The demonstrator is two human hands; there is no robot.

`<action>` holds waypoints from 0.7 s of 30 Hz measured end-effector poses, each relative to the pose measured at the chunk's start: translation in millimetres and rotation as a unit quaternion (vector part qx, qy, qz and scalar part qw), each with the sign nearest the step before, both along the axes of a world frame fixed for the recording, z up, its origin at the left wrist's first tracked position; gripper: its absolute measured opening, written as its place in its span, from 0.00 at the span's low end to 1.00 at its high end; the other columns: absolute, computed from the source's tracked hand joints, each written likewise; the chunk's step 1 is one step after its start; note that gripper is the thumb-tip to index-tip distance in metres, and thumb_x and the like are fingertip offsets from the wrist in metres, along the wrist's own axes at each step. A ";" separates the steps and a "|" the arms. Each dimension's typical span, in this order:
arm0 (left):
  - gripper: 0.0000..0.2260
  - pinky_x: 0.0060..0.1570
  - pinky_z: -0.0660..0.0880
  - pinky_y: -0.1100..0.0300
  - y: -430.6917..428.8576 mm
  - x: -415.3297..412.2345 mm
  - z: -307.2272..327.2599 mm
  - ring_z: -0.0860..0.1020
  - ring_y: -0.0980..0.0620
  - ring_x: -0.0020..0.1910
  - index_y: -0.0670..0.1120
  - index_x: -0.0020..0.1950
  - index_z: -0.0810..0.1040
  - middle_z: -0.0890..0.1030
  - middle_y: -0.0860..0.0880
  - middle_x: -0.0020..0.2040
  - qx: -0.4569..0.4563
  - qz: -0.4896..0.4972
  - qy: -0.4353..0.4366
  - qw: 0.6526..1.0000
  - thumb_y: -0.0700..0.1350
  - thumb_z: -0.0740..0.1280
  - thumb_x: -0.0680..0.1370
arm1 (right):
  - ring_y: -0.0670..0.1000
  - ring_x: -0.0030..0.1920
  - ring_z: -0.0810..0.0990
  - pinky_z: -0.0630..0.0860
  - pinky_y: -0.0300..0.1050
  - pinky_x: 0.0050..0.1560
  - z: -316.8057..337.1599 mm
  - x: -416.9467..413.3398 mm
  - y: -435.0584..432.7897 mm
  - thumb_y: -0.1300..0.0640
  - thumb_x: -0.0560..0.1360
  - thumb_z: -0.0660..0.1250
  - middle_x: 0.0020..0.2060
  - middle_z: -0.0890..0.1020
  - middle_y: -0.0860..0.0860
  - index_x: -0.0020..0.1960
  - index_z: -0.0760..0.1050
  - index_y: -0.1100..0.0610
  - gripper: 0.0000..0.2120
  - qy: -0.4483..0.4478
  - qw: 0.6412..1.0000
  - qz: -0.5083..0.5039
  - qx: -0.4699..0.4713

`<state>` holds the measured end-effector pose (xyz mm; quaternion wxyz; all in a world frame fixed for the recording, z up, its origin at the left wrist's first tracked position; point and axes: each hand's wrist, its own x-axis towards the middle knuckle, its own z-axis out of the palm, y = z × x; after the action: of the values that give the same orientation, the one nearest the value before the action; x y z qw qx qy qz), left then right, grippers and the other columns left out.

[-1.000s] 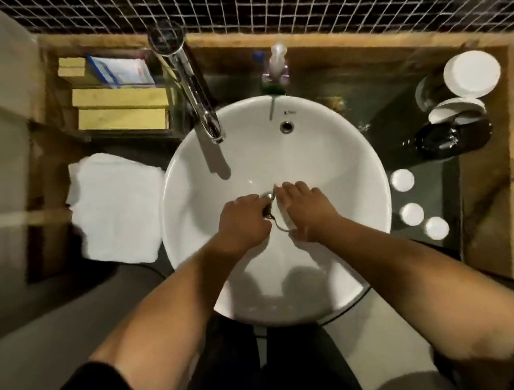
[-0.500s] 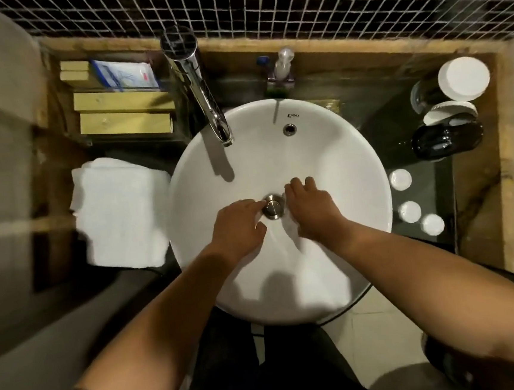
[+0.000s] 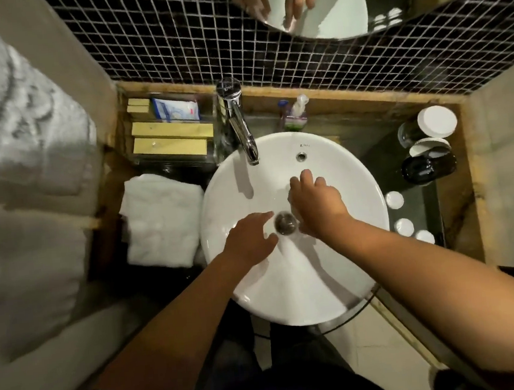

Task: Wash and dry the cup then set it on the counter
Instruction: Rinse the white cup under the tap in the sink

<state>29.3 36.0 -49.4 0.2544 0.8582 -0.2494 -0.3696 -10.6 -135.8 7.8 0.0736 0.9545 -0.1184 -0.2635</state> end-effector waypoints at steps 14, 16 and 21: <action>0.39 0.57 0.77 0.52 10.5 -13.1 44.6 0.79 0.53 0.58 0.62 0.72 0.64 0.79 0.57 0.64 -0.073 0.026 -0.014 0.997 0.63 0.76 0.65 | 0.54 0.70 0.69 0.68 0.42 0.60 16.2 -40.5 28.7 0.44 0.60 0.84 0.73 0.69 0.52 0.78 0.59 0.54 0.55 -0.105 0.850 -0.305 0.417; 0.39 0.59 0.76 0.51 17.0 -11.3 45.9 0.77 0.53 0.61 0.60 0.72 0.65 0.78 0.57 0.65 -0.058 0.014 -0.024 0.998 0.65 0.75 0.65 | 0.55 0.75 0.64 0.65 0.46 0.69 21.9 -47.2 25.5 0.46 0.63 0.83 0.77 0.64 0.54 0.80 0.54 0.55 0.56 -0.069 0.865 -0.265 0.421; 0.38 0.59 0.75 0.51 20.0 -8.3 50.2 0.76 0.50 0.62 0.57 0.74 0.64 0.76 0.55 0.67 -0.024 -0.043 -0.045 0.998 0.62 0.75 0.68 | 0.54 0.77 0.61 0.61 0.47 0.74 24.3 -58.8 22.0 0.45 0.62 0.84 0.79 0.61 0.53 0.82 0.48 0.53 0.61 -0.042 0.892 -0.214 0.397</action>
<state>21.0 56.0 0.8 0.2478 0.8559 -0.3060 -0.3352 -69.5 -113.8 32.0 -0.3745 0.8659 -0.2085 -0.2580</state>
